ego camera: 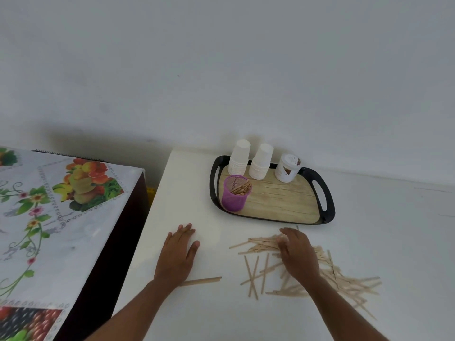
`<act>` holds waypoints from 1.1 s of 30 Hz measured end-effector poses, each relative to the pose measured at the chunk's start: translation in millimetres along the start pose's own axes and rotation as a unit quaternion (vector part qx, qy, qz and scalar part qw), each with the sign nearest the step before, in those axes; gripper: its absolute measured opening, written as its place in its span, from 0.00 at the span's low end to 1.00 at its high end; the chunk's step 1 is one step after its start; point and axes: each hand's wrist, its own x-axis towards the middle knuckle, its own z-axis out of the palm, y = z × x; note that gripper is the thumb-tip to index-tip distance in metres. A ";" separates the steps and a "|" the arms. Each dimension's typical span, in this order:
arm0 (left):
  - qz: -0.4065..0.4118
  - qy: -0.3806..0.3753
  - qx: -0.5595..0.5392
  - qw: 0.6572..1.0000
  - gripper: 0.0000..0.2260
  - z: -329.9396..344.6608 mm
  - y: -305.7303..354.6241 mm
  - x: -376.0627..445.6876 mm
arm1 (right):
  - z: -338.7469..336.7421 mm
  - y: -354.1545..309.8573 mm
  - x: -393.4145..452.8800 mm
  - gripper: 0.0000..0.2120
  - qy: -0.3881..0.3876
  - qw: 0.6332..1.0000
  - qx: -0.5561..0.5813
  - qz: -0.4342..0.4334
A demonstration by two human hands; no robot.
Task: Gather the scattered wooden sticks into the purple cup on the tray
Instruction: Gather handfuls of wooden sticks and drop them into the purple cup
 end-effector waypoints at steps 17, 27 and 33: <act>0.009 -0.008 0.092 0.996 0.41 25.2 35.9 -70.6 | -0.7 22.6 -39.8 0.35 0.049 0.996 -0.009 0.073; 0.052 -0.029 0.118 0.991 0.38 45.2 60.2 -77.3 | -17.9 124.7 -73.0 0.35 0.029 0.958 -0.080 0.275; 0.068 -0.044 0.111 0.990 0.38 67.6 91.7 -73.7 | -0.3 78.2 -62.7 0.41 0.019 0.983 -0.044 0.175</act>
